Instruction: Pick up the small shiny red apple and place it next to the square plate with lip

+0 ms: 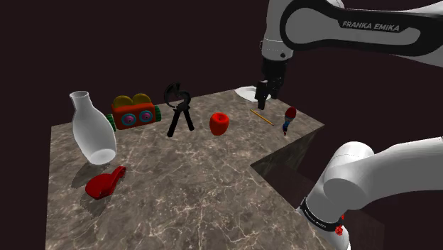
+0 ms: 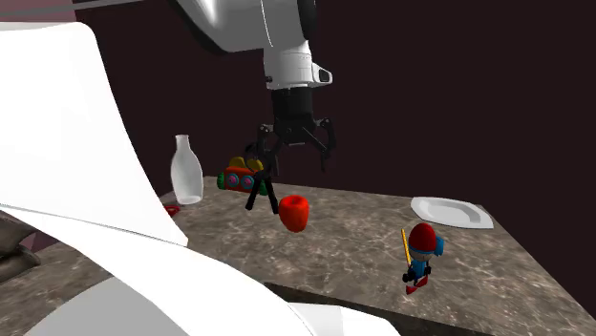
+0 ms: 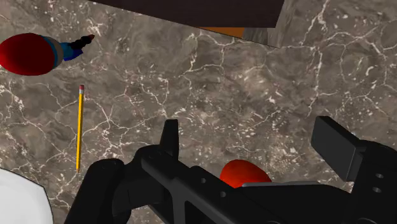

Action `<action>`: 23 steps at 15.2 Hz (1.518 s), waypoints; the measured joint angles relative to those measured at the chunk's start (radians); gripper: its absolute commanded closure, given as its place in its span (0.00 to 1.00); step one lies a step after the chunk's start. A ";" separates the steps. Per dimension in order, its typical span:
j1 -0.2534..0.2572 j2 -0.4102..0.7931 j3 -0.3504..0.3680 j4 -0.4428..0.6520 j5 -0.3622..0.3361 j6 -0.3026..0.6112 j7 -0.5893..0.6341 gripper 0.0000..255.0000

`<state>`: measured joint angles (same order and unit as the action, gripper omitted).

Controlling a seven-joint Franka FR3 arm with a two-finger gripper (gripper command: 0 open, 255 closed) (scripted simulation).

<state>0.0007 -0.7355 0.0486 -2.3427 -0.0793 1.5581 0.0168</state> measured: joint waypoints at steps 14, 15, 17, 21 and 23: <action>0.059 0.336 -0.020 0.050 -0.006 0.423 -0.146 0.00; 0.063 0.362 -0.022 0.058 -0.005 0.453 -0.161 0.00; 0.068 0.401 -0.024 0.065 -0.005 0.501 -0.179 0.00; 0.068 0.430 -0.026 0.041 -0.007 0.559 -0.183 0.00; 0.067 0.444 -0.028 0.026 -0.009 0.588 -0.184 0.00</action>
<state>0.0674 -0.2919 0.0210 -2.3164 -0.0882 2.1458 -0.1668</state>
